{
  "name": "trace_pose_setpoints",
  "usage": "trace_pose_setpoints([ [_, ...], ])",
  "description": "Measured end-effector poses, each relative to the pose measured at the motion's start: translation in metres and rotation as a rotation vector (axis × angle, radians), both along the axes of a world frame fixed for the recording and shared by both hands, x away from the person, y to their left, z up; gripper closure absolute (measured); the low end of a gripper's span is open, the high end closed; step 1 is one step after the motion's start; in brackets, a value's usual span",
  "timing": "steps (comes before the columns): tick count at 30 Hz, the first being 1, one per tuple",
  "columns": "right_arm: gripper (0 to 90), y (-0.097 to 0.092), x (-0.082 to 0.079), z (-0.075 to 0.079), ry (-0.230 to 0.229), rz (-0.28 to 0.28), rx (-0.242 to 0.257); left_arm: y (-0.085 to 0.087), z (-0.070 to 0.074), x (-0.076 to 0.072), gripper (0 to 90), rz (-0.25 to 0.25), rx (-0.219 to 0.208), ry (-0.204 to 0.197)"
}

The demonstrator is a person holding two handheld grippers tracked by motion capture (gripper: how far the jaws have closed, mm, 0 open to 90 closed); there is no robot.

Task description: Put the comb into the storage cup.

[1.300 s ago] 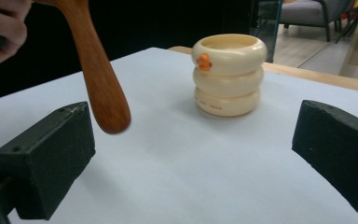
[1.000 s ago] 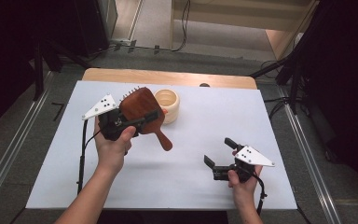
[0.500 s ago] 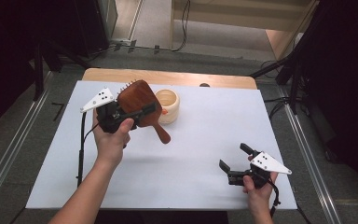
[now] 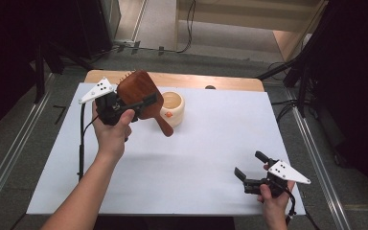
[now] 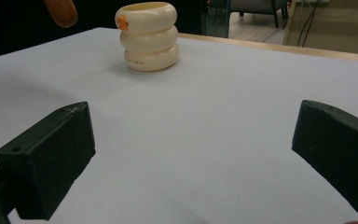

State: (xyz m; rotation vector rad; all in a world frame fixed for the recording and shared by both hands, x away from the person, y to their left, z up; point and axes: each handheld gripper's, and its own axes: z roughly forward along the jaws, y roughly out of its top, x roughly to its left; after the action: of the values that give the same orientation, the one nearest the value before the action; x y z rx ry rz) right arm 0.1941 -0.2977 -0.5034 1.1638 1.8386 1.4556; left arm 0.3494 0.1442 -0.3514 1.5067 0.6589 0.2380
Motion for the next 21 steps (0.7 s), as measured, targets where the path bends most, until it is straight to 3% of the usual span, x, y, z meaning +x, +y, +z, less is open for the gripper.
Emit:
trace_pose_setpoints([
  [9,0.0,-0.013,-0.005,0.002,-0.01,-0.022,0.021,-0.004,0.007,0.012,53.0,0.008,-0.007,-0.004],
  [21,0.0,-0.018,-0.004,-0.001,-0.017,-0.01,0.037,-0.007,0.015,0.032,52.9,0.031,0.001,-0.016],
])
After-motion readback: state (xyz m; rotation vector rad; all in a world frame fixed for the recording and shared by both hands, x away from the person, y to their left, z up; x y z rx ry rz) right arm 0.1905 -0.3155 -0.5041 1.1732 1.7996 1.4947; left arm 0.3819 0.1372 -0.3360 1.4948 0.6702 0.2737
